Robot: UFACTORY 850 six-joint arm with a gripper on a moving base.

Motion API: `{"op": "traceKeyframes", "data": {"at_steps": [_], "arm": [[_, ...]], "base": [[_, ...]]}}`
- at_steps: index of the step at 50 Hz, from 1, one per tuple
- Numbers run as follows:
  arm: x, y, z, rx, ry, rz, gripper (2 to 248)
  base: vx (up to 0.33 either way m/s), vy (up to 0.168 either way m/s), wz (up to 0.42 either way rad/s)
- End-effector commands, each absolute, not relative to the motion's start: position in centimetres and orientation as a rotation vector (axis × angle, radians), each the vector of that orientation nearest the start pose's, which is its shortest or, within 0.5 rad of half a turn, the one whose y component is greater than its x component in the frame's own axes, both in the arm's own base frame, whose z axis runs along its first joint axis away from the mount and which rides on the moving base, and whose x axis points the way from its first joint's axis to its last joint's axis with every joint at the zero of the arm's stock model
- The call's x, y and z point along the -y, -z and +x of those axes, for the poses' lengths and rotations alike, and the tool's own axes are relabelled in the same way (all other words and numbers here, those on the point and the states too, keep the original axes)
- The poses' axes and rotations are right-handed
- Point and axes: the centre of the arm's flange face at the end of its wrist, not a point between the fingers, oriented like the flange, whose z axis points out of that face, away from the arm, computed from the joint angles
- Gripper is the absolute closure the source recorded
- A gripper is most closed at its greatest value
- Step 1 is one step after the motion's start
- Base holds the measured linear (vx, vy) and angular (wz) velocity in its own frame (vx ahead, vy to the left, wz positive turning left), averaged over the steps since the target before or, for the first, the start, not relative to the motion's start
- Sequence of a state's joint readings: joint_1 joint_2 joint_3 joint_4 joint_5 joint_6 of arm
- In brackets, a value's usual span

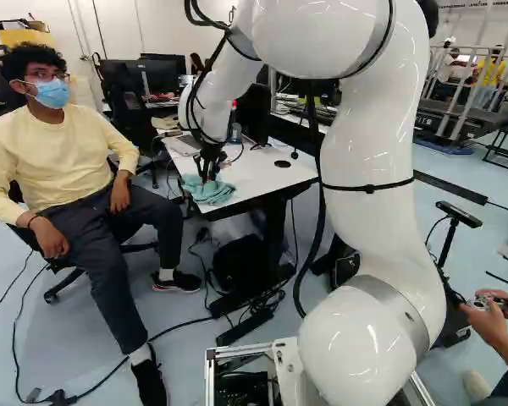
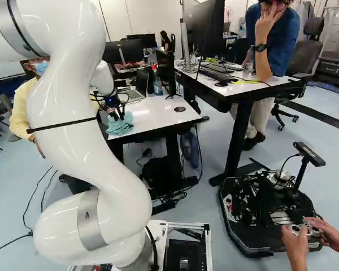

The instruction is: Clean the table with the green towel

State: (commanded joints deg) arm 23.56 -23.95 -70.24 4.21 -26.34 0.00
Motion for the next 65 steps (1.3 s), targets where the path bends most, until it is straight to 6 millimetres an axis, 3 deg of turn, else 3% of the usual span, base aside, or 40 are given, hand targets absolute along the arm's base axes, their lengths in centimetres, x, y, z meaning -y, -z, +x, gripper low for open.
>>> {"op": "traceKeyframes", "data": {"at_steps": [65], "arm": [[-23.0,-53.0,52.3,0.517,0.608,-2.900,211]], "base": [[0.000,0.000,0.000]]}}
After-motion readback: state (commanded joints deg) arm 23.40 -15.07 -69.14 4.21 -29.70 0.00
